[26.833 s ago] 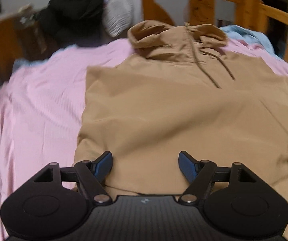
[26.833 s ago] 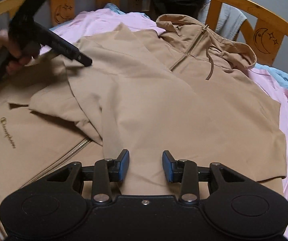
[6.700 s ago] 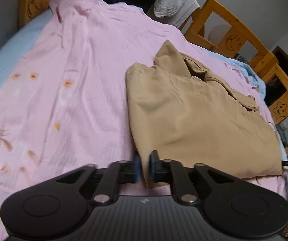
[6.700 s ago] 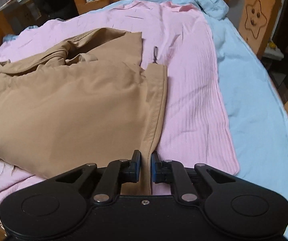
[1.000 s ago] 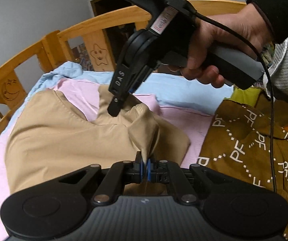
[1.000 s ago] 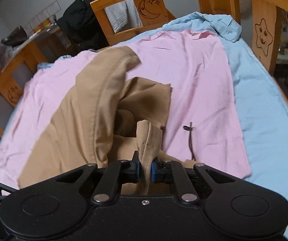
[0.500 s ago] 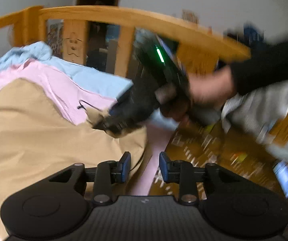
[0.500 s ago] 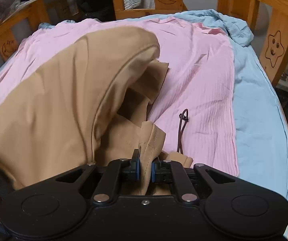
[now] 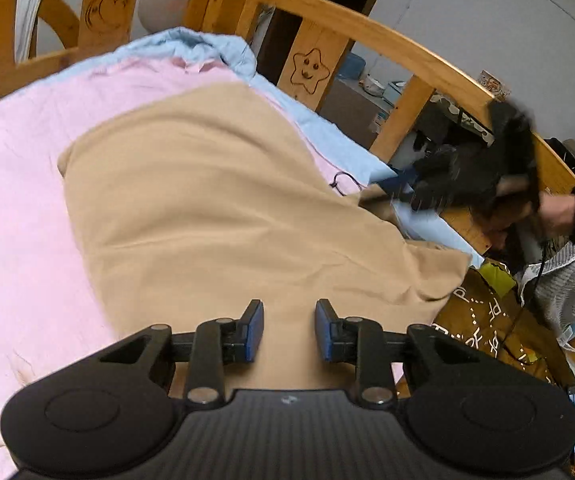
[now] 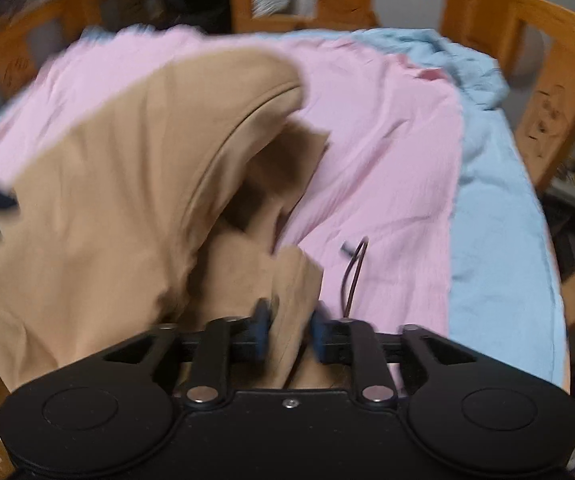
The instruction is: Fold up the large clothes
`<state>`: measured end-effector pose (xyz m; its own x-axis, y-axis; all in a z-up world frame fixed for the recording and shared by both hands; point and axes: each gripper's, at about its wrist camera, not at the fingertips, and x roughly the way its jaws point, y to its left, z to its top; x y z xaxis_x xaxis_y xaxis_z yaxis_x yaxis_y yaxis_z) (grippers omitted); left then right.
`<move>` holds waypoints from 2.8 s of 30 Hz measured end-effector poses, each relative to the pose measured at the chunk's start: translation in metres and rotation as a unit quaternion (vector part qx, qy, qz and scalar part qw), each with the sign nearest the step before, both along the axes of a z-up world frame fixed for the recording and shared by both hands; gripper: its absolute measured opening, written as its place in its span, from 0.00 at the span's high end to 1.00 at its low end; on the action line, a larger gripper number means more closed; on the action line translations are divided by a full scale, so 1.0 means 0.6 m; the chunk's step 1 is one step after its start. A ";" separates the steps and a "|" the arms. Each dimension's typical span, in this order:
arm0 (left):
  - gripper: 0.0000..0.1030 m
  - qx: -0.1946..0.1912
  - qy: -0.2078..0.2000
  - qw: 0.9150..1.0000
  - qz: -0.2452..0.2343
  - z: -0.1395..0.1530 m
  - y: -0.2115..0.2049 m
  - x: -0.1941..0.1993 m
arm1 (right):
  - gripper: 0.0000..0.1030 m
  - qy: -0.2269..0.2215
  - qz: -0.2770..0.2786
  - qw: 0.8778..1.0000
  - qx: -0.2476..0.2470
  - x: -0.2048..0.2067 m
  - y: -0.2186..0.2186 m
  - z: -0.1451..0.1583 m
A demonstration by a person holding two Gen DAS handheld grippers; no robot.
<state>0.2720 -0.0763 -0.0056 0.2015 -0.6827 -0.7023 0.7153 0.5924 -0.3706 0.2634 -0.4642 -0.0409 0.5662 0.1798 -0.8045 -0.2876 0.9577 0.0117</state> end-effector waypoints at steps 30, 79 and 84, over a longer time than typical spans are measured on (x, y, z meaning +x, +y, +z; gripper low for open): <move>0.70 -0.030 -0.072 0.997 0.000 -0.022 -0.050 -0.033 | 0.61 -0.142 0.158 0.976 -0.050 0.166 0.204 -0.004; 0.09 0.011 0.000 0.986 0.166 -0.016 0.014 -0.002 | 0.11 0.031 0.044 0.998 0.029 0.049 0.113 -0.009; 0.05 -0.009 0.041 0.980 0.194 -0.034 0.031 0.029 | 0.06 0.021 -0.003 0.992 0.123 0.084 0.063 0.021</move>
